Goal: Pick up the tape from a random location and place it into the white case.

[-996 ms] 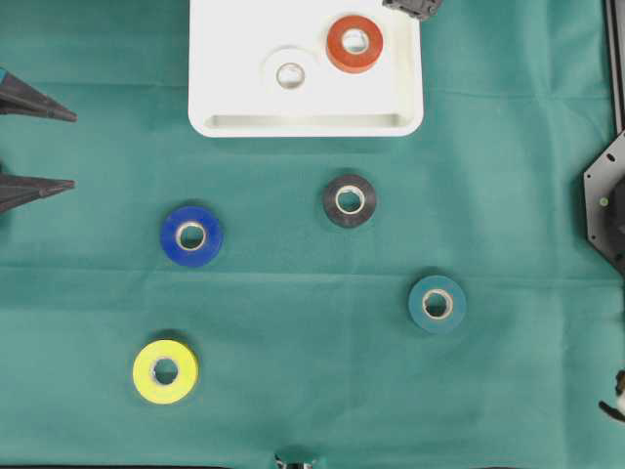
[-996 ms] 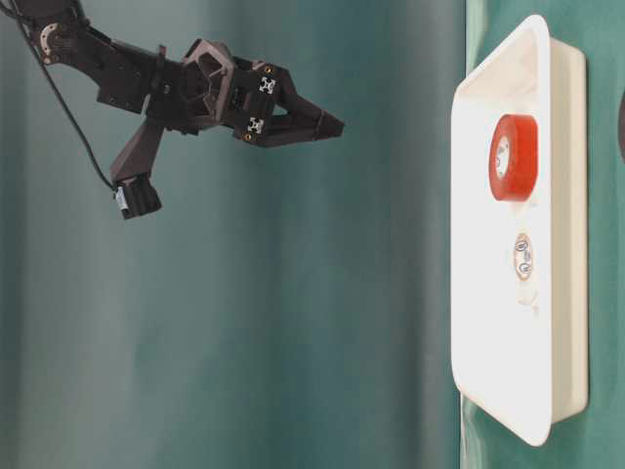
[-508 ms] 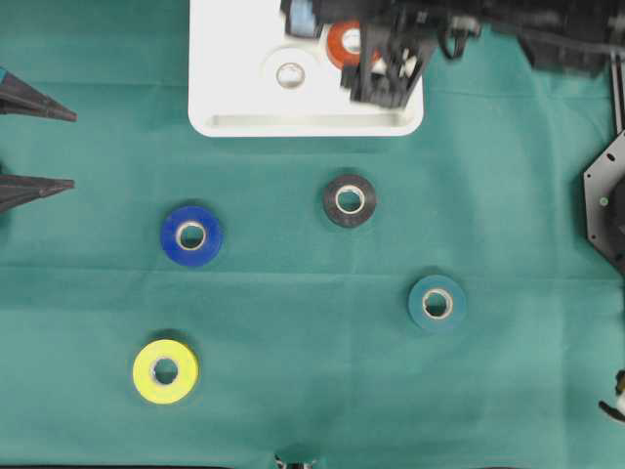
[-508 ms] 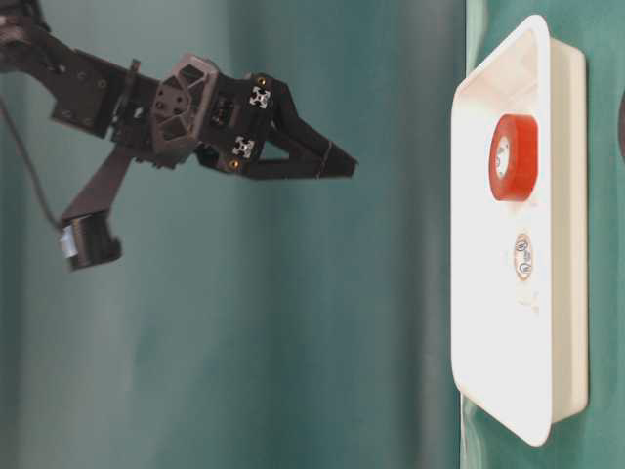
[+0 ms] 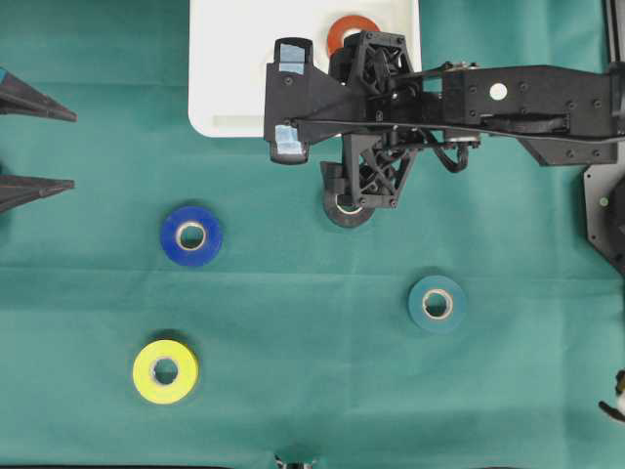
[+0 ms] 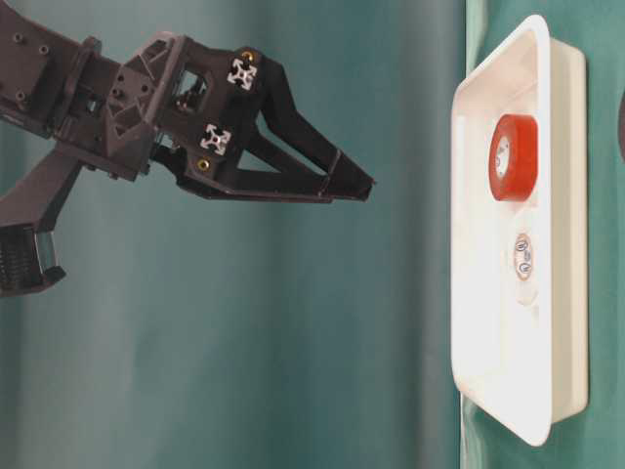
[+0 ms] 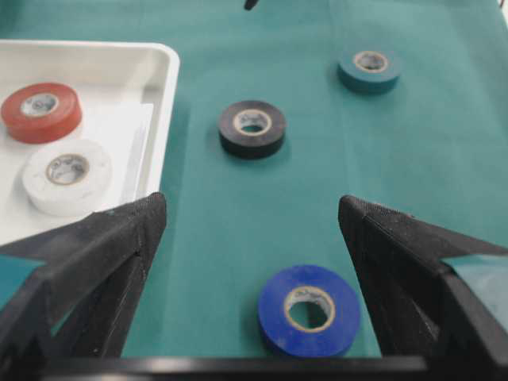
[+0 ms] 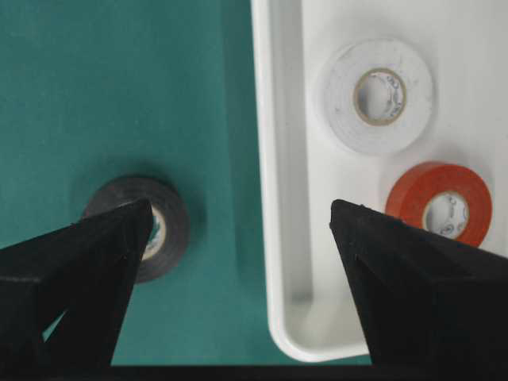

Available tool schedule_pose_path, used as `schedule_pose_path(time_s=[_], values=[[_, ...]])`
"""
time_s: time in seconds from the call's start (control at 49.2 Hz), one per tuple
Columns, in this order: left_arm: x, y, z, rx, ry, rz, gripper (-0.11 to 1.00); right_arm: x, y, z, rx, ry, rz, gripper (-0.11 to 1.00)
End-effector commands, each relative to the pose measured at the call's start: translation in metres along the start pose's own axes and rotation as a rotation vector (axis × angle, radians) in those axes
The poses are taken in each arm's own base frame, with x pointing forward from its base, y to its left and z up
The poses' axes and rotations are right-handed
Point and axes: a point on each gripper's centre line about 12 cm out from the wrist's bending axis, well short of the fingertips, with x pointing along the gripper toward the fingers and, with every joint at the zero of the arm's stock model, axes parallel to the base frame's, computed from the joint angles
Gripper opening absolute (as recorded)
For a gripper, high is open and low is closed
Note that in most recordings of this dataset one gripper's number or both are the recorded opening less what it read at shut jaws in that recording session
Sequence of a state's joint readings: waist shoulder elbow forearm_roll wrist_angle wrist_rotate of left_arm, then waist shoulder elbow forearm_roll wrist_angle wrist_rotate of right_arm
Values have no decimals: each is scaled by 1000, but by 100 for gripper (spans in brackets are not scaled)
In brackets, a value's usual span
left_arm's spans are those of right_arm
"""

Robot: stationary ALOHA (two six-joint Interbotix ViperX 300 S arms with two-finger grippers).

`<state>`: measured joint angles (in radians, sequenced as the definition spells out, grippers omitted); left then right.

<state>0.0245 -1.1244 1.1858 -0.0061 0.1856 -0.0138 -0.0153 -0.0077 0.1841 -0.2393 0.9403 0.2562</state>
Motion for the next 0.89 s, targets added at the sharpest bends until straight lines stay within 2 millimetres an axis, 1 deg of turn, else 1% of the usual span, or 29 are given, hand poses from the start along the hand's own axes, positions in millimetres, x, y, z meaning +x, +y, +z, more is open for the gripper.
schedule_pose_path(time_s=[0.0, 0.203, 0.366, 0.488, 0.752, 0.874], values=[[0, 0, 9, -3, -20, 1, 97, -17, -2, 6, 3, -51, 3, 91], [0, 0, 9, -3, -20, 1, 97, -35, -6, -2, 8, -82, 8, 91], [0, 0, 10, -5, -23, 0, 97, -53, -9, -19, 19, -130, 24, 91], [0, 0, 10, -5, -23, 2, 97, -67, -11, -37, 43, -181, 43, 91], [0, 0, 11, -3, -26, 1, 97, -108, -22, -80, 108, -378, 99, 91], [0, 0, 10, -3, -25, 1, 97, -119, -25, -101, 124, -458, 124, 91]])
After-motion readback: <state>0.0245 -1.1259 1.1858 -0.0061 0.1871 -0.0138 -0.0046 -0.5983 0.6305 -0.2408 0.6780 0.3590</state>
